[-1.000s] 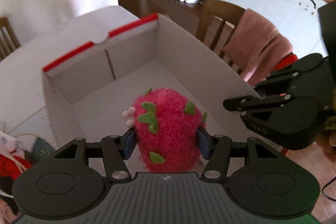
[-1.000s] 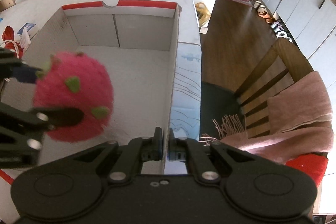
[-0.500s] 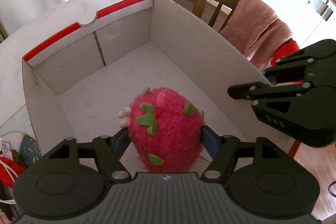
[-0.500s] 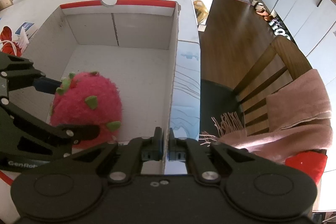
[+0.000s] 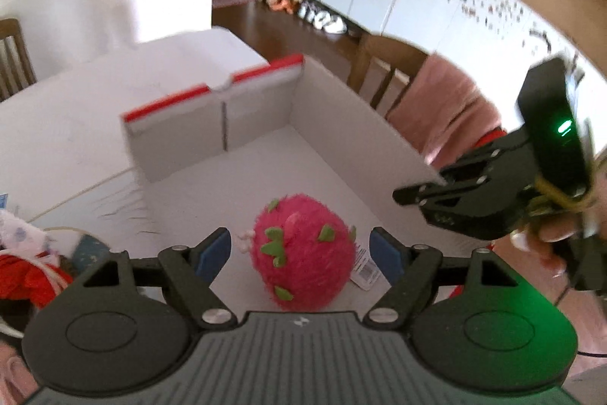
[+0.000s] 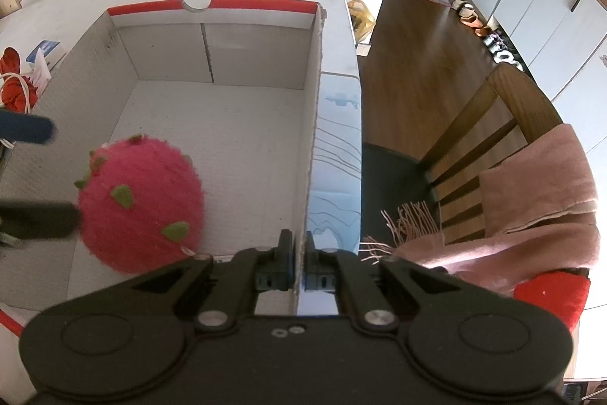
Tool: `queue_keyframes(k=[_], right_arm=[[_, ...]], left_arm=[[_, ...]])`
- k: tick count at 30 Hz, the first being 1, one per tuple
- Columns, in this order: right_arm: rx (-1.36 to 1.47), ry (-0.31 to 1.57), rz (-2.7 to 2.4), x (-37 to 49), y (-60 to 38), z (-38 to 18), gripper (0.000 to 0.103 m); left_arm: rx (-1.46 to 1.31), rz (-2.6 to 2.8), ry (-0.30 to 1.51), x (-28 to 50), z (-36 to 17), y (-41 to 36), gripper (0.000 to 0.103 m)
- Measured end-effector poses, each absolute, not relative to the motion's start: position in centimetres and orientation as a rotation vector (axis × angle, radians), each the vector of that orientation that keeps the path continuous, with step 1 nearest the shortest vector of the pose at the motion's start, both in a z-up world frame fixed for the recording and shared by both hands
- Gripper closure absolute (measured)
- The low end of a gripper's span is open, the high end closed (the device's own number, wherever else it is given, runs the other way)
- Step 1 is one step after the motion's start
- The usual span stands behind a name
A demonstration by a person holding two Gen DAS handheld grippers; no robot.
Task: Organize objects
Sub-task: 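Carry the strawberry plush into the box and open the left gripper, then move the left gripper to the black cable and close on it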
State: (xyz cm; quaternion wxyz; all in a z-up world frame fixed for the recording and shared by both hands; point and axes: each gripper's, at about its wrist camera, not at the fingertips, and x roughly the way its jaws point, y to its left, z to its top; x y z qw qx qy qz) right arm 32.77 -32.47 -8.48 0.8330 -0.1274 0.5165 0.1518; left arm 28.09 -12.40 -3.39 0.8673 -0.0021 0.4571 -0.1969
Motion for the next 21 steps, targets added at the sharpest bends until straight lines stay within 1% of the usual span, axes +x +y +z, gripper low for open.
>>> queue_keyframes(k=[5, 7, 9, 15, 21], right_arm=[[-0.274, 1.099, 0.324, 32.9, -32.5, -8.5, 0.100], [-0.273, 1.101, 0.324, 32.9, -32.5, -8.5, 0.100], [-0.274, 1.101, 0.325, 32.9, -32.5, -8.5, 0.100], [-0.275, 1.099, 0.319, 32.8, -32.4, -8.5, 0.100], [-0.288, 1.094, 0.321, 32.6, -32.3, -8.5, 0.100]], left_arm=[[-0.036, -0.358, 0.883, 26.1, -0.5, -9.0, 0.023], [-0.031, -0.328, 0.861, 25.3, 0.1, -7.9, 0.020], [-0.027, -0.296, 0.851, 24.6, 0.3, -6.7, 0.020], [-0.038, -0.196, 0.898, 22.8, -1.9, -3.6, 0.019], [-0.079, -0.110, 0.987, 22.1, -6.2, -1.9, 0.019]])
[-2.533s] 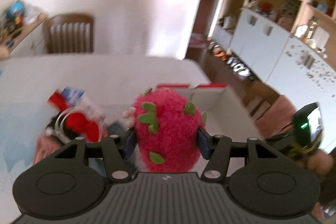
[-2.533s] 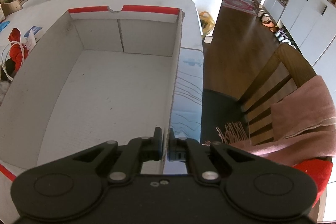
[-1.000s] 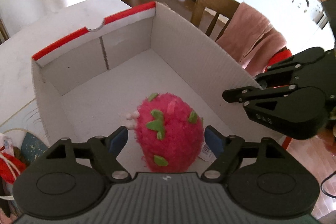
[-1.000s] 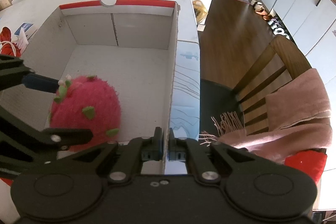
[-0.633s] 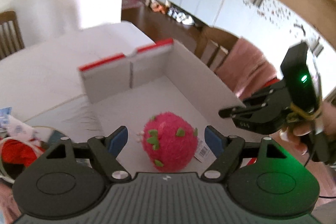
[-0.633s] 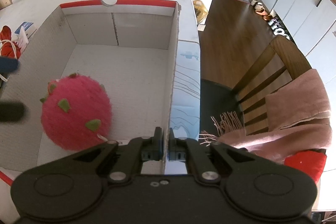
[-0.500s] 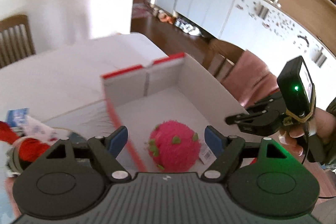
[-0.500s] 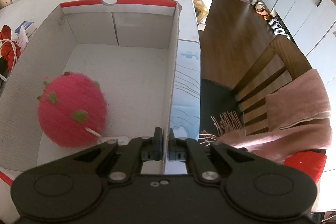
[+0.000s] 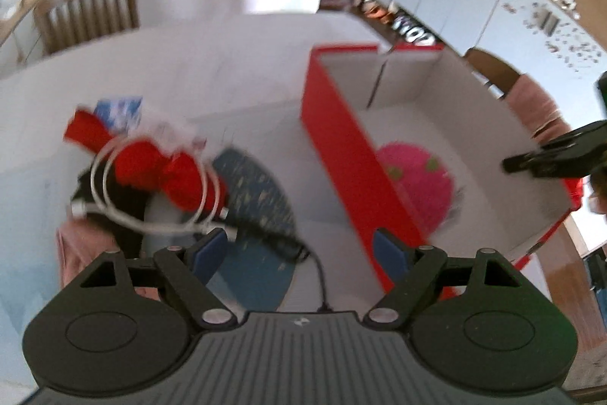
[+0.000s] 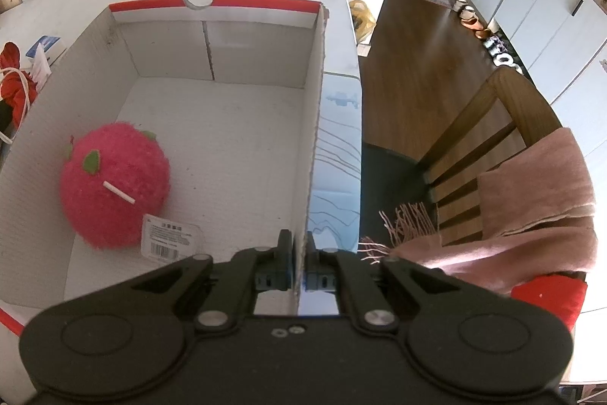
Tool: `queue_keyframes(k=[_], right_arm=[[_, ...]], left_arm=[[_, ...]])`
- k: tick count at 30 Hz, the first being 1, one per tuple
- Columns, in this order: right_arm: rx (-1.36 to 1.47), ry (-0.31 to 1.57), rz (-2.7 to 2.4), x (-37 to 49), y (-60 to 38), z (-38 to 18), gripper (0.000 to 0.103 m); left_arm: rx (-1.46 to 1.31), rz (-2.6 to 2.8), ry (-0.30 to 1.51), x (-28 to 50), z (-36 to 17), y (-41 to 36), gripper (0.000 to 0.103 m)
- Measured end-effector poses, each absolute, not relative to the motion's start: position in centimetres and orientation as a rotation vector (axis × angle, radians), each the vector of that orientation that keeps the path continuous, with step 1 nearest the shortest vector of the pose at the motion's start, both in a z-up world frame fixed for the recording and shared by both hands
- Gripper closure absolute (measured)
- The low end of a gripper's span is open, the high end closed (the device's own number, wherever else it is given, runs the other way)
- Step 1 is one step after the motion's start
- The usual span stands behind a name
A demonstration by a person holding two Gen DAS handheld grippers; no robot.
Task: Organize objects
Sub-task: 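Move the left gripper to the black cable and close on it, then lift the black cable into the box and release it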
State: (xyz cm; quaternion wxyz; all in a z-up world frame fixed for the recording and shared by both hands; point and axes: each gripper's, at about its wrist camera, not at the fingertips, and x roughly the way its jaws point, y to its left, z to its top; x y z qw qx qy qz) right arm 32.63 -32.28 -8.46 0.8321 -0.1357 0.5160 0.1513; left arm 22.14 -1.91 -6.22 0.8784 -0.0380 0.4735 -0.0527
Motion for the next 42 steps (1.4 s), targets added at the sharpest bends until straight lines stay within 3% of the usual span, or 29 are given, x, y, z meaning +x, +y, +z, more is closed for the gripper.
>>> queue_keyframes(k=[8, 28, 37, 42], right_arm=[[-0.290, 1.094, 0.317, 32.6, -32.2, -8.4, 0.100], [-0.293, 1.095, 0.312, 32.6, -32.1, -8.5, 0.099], [-0.296, 1.095, 0.312, 32.5, -32.1, -8.4, 0.099], [-0.299, 1.093, 0.313, 32.5, -32.1, -8.4, 0.099]], left_arm=[[-0.228, 0.046, 1.073, 23.5, -11.0, -0.4, 0.019], [-0.283, 0.259, 1.103, 28.1, -14.2, -0.9, 0.020], [-0.210, 0.253, 1.110, 28.1, -14.1, -1.3, 0.049], [-0.177, 0.188, 1.115, 27.3, -13.9, -1.6, 0.078]])
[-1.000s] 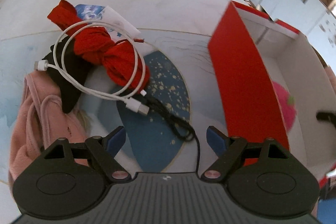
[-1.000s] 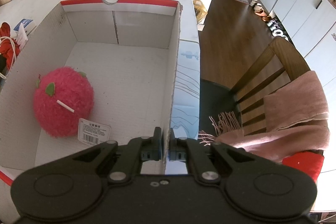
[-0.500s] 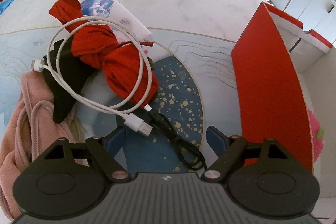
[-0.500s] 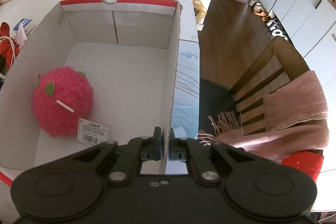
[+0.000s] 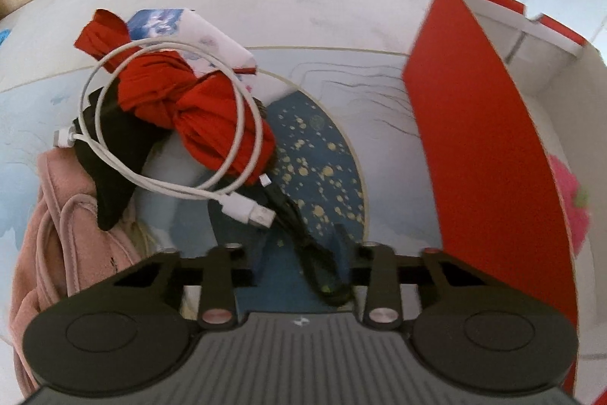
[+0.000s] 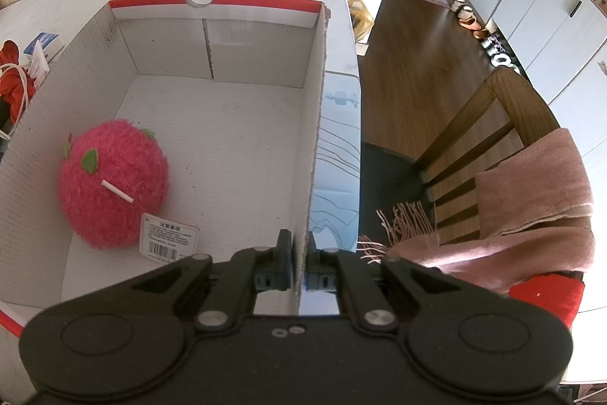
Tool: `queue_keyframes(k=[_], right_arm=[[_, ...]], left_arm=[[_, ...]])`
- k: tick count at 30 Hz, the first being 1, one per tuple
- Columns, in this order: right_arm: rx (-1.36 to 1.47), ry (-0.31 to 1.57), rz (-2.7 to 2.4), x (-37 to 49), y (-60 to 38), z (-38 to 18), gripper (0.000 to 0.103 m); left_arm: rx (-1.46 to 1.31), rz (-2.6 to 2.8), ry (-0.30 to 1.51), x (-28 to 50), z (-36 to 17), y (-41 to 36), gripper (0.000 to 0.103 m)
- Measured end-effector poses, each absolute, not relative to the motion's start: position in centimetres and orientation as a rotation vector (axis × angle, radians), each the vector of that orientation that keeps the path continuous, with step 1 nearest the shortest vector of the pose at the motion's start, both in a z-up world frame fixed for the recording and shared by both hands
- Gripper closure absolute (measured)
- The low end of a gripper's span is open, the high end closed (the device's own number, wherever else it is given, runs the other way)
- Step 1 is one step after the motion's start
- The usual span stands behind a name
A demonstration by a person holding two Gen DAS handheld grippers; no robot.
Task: Organize objects
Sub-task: 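Lift the black cable into the box and release it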
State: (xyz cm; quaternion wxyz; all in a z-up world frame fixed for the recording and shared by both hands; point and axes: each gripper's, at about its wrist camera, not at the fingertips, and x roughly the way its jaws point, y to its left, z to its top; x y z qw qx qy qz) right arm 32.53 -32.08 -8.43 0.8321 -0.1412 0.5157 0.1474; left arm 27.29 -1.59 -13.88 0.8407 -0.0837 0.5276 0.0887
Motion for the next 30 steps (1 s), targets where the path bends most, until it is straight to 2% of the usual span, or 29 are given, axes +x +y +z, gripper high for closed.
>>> queue_keyframes(k=[4, 7, 19, 30], right_arm=[[-0.304, 1.091, 0.312, 32.4, -32.0, -8.4, 0.099], [-0.305, 1.091, 0.313, 32.4, -32.0, -8.5, 0.099], [-0.305, 1.092, 0.314, 32.4, -32.0, -8.5, 0.099], [-0.301, 1.094, 0.319, 32.5, -32.0, -8.4, 0.099]], left_arm=[[-0.213, 0.133, 1.126, 26.0, -13.8, -0.8, 0.090], [-0.224, 0.103, 1.138, 25.1, -13.8, -0.4, 0.092], [-0.246, -0.044, 1.114, 21.7, -10.2, -0.6, 0.093], [-0.273, -0.167, 1.005, 21.7, -3.1, -1.4, 0.093]])
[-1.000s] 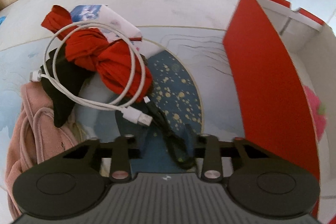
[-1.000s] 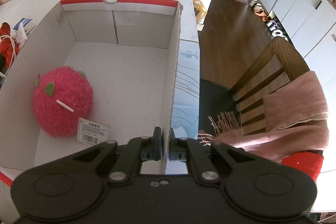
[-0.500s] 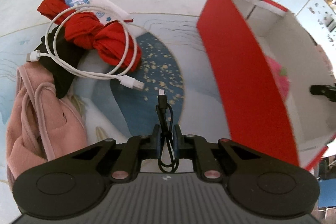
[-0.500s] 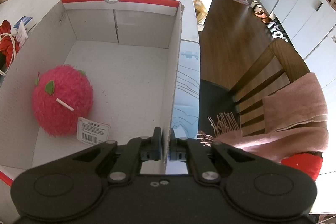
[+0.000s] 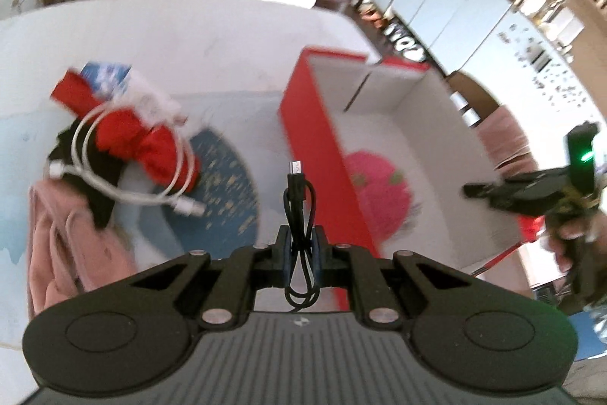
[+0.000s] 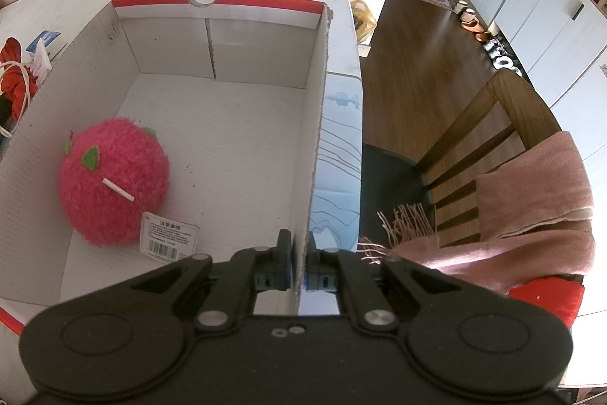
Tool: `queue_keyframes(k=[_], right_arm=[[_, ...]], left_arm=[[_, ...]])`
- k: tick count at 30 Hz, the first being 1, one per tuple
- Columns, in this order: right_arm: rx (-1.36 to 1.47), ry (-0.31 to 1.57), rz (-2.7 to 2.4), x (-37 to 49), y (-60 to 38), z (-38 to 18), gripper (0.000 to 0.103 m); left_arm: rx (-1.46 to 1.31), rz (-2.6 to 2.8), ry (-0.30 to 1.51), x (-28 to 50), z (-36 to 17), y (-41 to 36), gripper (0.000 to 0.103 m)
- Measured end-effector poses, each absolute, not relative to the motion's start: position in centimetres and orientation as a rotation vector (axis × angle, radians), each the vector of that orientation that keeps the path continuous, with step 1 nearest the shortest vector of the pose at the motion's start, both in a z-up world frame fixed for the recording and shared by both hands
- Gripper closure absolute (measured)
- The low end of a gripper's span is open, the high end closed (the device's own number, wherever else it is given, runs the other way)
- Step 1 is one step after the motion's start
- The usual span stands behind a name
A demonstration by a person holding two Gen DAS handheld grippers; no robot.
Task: Organize objects
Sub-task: 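Lift the black cable into the box and release it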
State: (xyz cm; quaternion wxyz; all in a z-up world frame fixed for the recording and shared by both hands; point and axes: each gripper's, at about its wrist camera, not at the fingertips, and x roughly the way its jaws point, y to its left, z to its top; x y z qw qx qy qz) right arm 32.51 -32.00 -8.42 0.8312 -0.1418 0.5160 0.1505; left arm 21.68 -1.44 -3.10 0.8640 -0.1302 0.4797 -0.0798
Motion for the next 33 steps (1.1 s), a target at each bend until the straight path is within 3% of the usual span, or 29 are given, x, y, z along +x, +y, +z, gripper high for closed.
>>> queue_keyframes(k=[8, 17, 33], right_arm=[[-0.299, 1.094, 0.322, 32.5, -32.1, -8.4, 0.099], [-0.297, 1.094, 0.323, 32.5, -32.1, -8.4, 0.099], [-0.291, 1.096, 0.323, 32.6, -32.1, -8.5, 0.100]], left_arm=[[-0.216, -0.288, 0.938, 24.3, 1.9, -4.6, 0.093], [-0.232, -0.438, 0.981, 29.3, 2.7, -10.2, 0.093], [-0.126, -0.477, 1.193, 35.1, -7.5, -18.4, 0.093]])
